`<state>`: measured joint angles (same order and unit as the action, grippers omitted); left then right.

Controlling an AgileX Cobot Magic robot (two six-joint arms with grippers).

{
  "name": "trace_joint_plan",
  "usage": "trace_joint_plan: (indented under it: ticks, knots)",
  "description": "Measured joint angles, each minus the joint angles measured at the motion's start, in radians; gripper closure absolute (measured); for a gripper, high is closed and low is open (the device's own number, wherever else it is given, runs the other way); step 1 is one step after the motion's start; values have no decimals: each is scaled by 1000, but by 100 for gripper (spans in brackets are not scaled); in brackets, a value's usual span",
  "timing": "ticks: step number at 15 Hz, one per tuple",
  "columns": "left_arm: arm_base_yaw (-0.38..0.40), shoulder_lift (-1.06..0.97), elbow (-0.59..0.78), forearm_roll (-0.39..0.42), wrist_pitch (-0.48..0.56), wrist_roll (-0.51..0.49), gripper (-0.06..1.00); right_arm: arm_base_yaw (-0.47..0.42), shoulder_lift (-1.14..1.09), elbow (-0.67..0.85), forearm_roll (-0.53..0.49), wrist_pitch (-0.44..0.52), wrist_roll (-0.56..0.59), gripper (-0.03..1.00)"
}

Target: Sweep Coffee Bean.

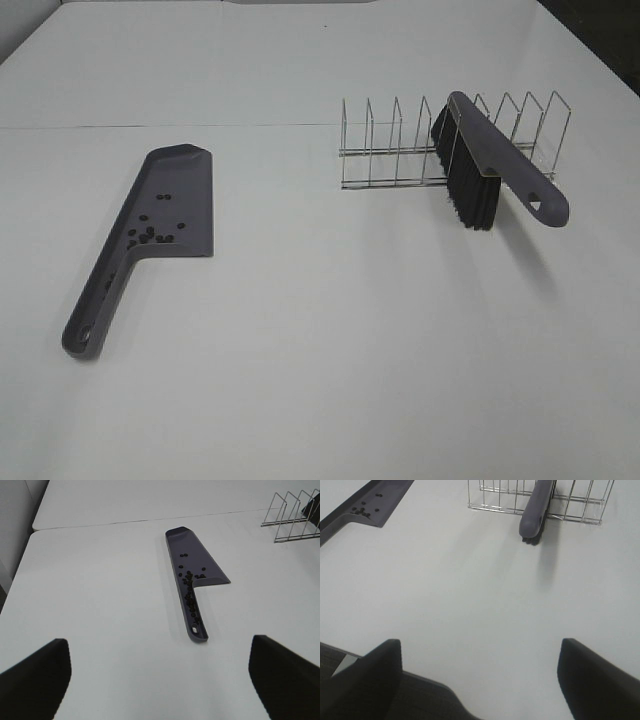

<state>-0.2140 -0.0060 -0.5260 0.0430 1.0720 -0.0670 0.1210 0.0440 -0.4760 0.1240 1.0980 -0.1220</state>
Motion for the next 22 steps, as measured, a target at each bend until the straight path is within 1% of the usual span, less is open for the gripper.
trace_joint_plan:
  ticks: [3, 4, 7, 8, 9, 10, 14, 20, 22]
  knots:
    - [0, -1, 0, 3, 0, 1, 6, 0, -3, 5, -1, -4, -5, 18]
    - [0, -1, 0, 5, 0, 14, 6, 0, -3, 14, -13, -3, -22, 18]
    - [0, -1, 3, 5, 0, 31, 6, 0, -3, 19, -38, 5, -20, 18]
    - [0, -1, 6, 6, 0, 31, 6, 0, -3, 19, -74, 5, 85, 18]
    - [0, -1, 6, 5, 0, 31, 6, 0, -3, 19, -89, 5, 122, 18]
    - [0, -1, 6, 5, 0, 31, 6, 0, -3, 19, -89, 5, 133, 18]
    - [0, -1, 6, 5, 0, 31, 6, 0, -3, 19, -58, 5, 106, 18]
    - [1, -1, 6, 5, 0, 30, 6, 0, -19, 21, -58, 5, 105, 18]
    - [36, -1, 6, 5, 0, 30, 6, 0, -40, 21, -57, 5, 105, 18]
